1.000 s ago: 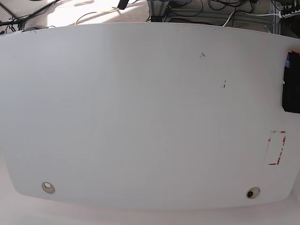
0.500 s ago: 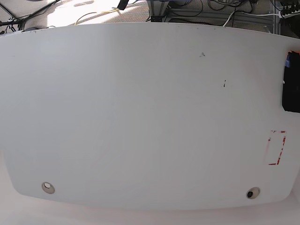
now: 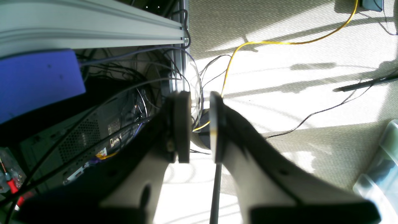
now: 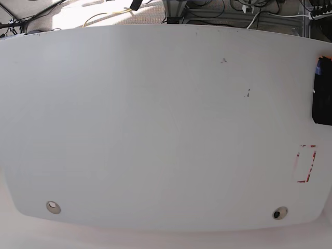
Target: Fold the T-shirt properly
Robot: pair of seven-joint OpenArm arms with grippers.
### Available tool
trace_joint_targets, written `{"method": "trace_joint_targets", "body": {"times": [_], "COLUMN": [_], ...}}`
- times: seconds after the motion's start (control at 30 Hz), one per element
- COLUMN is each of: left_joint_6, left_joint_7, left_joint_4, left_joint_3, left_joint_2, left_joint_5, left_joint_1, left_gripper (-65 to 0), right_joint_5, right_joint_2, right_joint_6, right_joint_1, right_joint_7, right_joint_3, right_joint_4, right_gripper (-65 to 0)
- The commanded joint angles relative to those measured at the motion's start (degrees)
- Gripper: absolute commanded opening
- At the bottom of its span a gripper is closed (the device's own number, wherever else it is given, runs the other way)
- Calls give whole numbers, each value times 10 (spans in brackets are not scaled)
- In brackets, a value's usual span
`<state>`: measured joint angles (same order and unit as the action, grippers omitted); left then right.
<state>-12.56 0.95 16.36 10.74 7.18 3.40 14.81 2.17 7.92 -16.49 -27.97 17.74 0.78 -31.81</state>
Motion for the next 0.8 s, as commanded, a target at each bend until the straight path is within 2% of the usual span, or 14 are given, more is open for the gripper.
{"method": "trace_joint_targets", "body": {"times": [0.0,0.13,0.2,0.37,0.47,0.77], "left_joint_6": [30,82,97,121,124,124], "left_joint_7": [-2,-5,-5,-6,-10,-11], "left_joint_4": [-13,-16,-17,-17,-17,-16], "left_joint_3": [-19,-35,-42,-72,-74,-74], "left_joint_2": [1,0,-1,-5,-17,-19], "left_joint_5": [2,2,2,0,0,-2], "left_joint_1": [0,-20,-27,-32,-32,-32], "left_gripper": [-287,-286,-283,-229,-208,-206], "right_joint_5": [0,-1,-1,-2,-2,-2], "right_joint_2": [2,-1,-1,-1,-1,-1], "right_joint_6": [-6,-4,-4,-4,-4,-4], "right_joint_1": [1,26,34,73,89,110], "right_joint_7": [-31,-76,-98,-136,-136,-136], "right_joint_3": [1,1,1,0,0,-1], "right_joint_4": [-1,1,8,57,87,120], "right_gripper": [-550,-549,-549,-549,-549,-549]}}
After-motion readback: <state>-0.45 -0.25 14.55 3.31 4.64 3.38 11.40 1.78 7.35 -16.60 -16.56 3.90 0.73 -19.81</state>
